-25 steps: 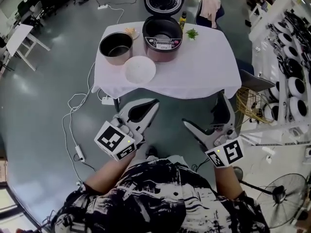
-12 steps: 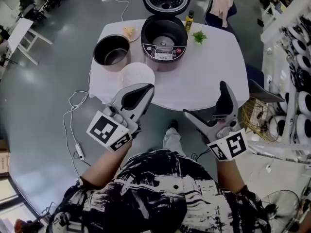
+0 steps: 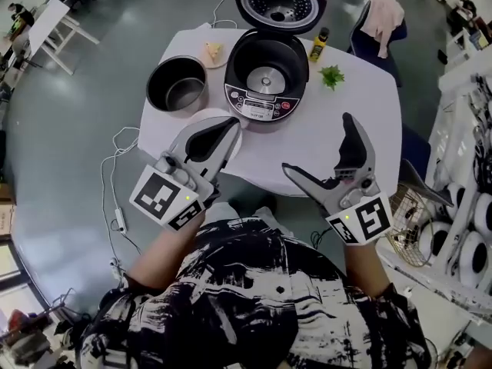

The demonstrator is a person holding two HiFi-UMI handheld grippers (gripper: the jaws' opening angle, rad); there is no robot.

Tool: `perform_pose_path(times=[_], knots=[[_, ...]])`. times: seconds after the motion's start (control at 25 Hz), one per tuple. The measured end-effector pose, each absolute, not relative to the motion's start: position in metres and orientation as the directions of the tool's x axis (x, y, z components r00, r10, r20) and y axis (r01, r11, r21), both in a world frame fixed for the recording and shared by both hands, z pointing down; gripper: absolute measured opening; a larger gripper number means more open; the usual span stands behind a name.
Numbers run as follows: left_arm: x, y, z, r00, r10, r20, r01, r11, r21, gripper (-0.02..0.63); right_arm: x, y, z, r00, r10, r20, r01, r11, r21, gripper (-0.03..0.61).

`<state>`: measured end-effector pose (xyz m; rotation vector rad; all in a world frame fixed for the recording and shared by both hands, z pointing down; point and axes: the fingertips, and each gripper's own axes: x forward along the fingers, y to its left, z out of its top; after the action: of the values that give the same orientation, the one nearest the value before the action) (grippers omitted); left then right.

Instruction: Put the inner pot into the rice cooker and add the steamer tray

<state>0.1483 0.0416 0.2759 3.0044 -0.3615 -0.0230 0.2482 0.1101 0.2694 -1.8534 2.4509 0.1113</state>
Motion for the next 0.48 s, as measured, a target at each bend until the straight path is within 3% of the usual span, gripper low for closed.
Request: perform_pose_path(times=[0.48], knots=[[0.149, -0.04, 0.273, 0.969, -0.246, -0.016, -0.243, -0.963, 0.117, 0.005, 0.254, 0.029, 0.257, -0.287, -0.956, -0.055, -0.957, 0.284, 0.054, 0.551]])
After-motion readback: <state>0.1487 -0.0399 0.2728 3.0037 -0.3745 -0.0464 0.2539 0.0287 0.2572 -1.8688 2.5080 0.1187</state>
